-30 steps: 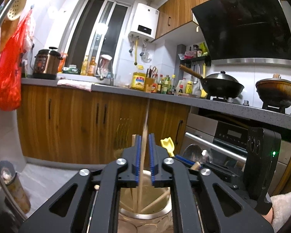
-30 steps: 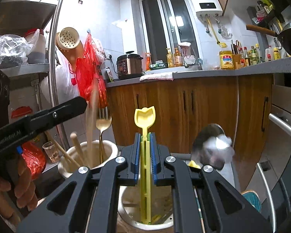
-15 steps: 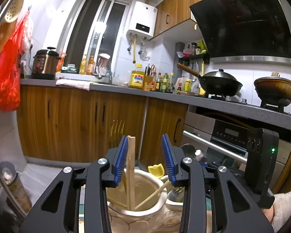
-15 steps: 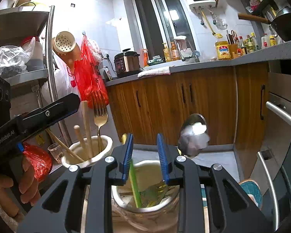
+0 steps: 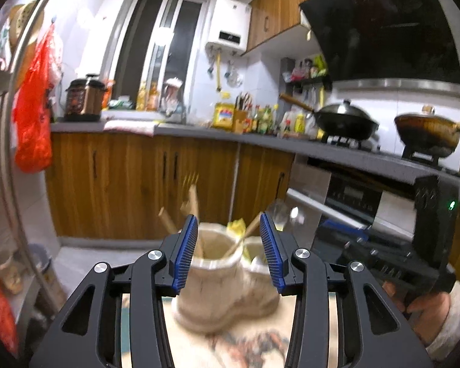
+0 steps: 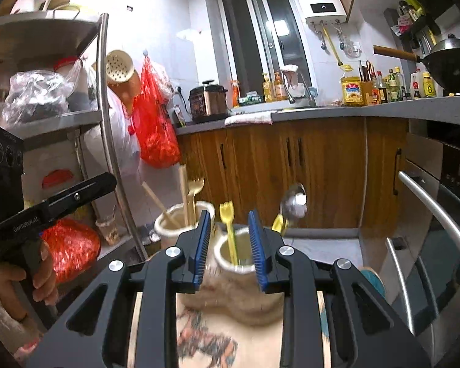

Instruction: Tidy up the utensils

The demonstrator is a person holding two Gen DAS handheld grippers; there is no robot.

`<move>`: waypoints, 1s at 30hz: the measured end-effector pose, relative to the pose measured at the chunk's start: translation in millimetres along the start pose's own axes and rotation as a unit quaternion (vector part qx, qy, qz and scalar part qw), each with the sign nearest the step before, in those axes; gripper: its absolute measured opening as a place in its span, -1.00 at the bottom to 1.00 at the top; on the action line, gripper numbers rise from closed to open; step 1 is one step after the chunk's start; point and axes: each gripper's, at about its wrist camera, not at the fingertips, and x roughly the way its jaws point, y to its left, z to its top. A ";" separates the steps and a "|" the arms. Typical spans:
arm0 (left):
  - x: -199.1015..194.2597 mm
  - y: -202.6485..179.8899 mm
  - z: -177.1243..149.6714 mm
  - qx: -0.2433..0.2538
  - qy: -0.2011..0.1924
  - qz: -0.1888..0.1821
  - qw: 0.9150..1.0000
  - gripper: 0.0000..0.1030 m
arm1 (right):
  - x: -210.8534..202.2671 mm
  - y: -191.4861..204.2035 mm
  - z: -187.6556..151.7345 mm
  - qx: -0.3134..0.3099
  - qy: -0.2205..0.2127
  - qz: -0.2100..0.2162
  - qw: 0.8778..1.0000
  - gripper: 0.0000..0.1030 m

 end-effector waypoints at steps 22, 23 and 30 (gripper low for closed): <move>-35.5 -1.5 -55.2 -0.005 0.096 0.122 0.988 0.86 | -23.6 2.9 -49.7 -0.002 0.078 -0.085 0.993 0.78; -35.8 -2.2 -55.4 -0.004 0.096 0.122 0.988 0.86 | -24.3 2.8 -50.1 -0.002 0.078 -0.086 0.993 0.81; -34.2 -6.0 -55.6 -0.001 0.100 0.121 0.988 0.86 | -27.2 3.0 -49.6 0.000 0.077 -0.086 0.993 0.83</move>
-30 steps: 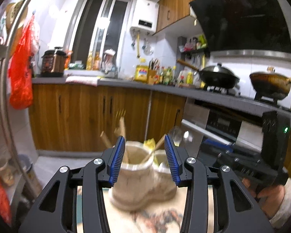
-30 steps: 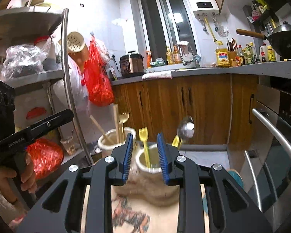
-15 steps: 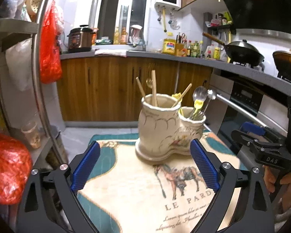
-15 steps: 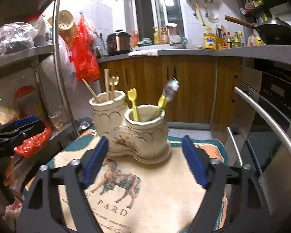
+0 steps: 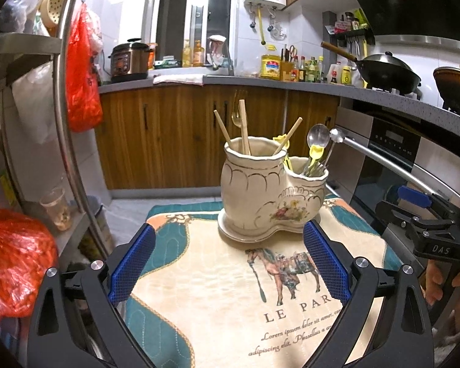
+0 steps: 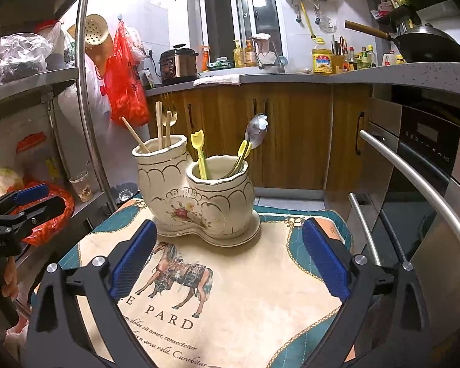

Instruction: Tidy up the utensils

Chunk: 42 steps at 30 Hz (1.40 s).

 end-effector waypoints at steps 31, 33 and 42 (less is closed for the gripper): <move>2.8 -5.1 0.7 0.006 0.003 -0.001 1.000 0.86 | -0.5 -2.0 -0.9 0.006 0.007 0.005 1.000 0.84; 2.8 -5.2 1.4 0.006 0.003 -0.001 1.000 0.86 | -0.4 -1.8 -1.0 0.005 0.007 0.004 1.000 0.84; 2.8 -4.6 2.2 0.006 0.004 -0.001 1.000 0.87 | 0.0 -2.2 0.1 0.006 0.008 0.005 1.000 0.84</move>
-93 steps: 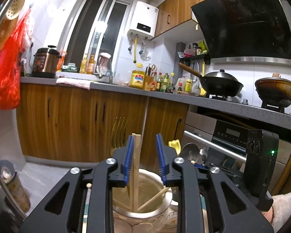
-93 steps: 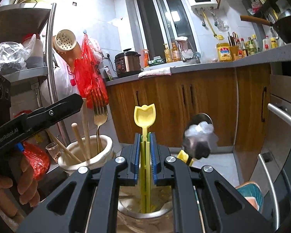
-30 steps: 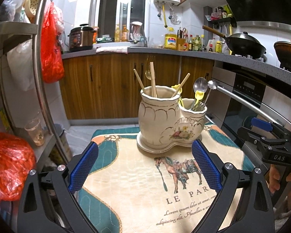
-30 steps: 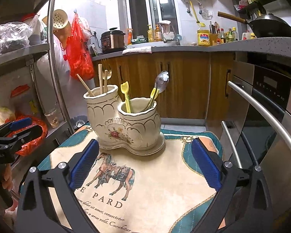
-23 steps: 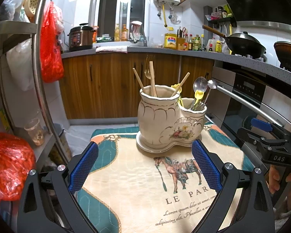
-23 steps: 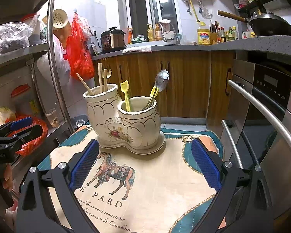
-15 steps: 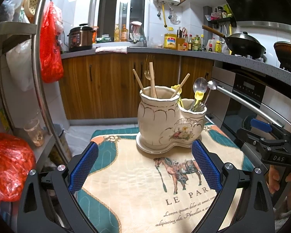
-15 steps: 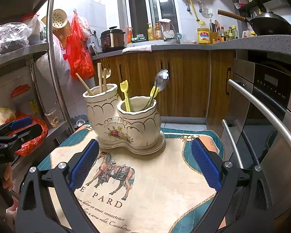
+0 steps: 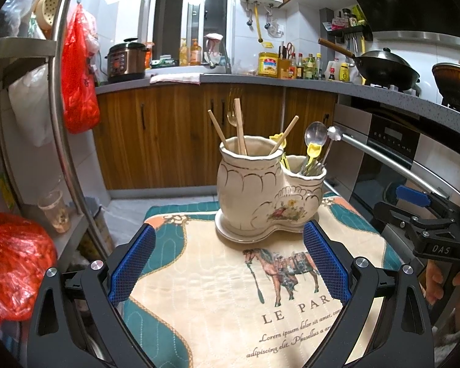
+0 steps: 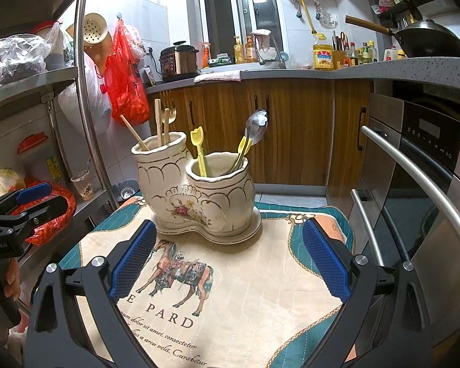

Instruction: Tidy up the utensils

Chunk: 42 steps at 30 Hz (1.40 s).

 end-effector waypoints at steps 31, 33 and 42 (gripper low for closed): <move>1.4 -8.8 -1.1 0.022 -0.007 0.005 1.000 0.88 | 6.6 -1.4 -4.7 0.000 0.010 0.003 1.000 0.85; 1.2 -7.6 -1.4 0.019 -0.008 0.007 1.000 0.88 | 7.1 -2.2 -4.7 0.001 0.012 0.003 1.000 0.85; 3.7 -5.3 -2.7 0.018 -0.003 0.008 1.000 0.89 | 14.9 -2.4 -7.3 0.002 0.029 -0.004 1.000 0.88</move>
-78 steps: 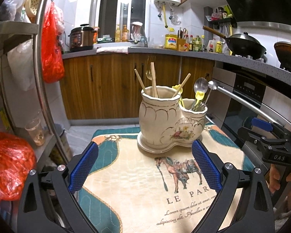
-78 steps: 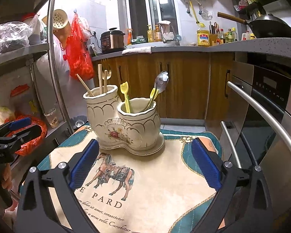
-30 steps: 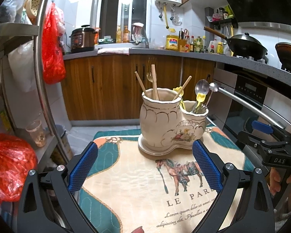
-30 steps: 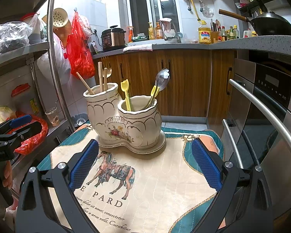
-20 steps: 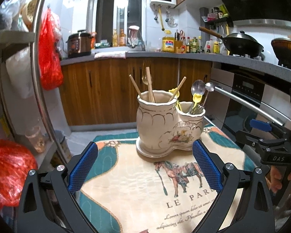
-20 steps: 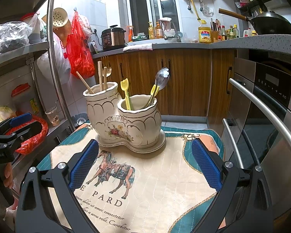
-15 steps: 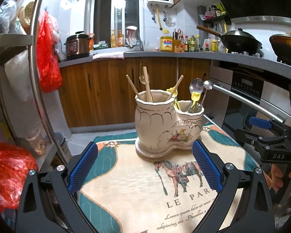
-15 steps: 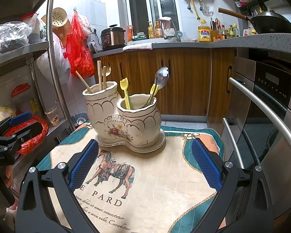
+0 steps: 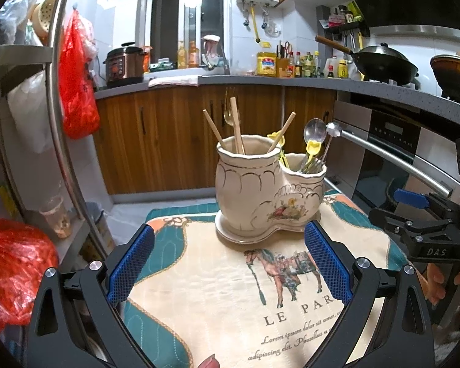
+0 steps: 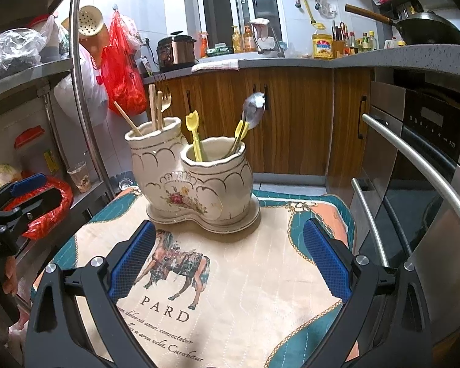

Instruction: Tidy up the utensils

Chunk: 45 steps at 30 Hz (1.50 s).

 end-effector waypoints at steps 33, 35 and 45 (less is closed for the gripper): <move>24.9 32.6 -40.4 -0.049 0.027 -0.064 0.996 0.90 | 129.4 -34.9 -26.6 0.049 0.213 -0.128 0.967 0.92; 26.9 29.0 -44.6 -0.060 0.032 -0.082 0.994 0.90 | 129.0 -35.6 -26.8 0.049 0.213 -0.128 0.967 0.92; 20.2 -0.9 -67.3 -0.024 -0.004 -0.146 0.989 0.90 | 129.1 -35.5 -27.2 0.049 0.213 -0.128 0.967 0.92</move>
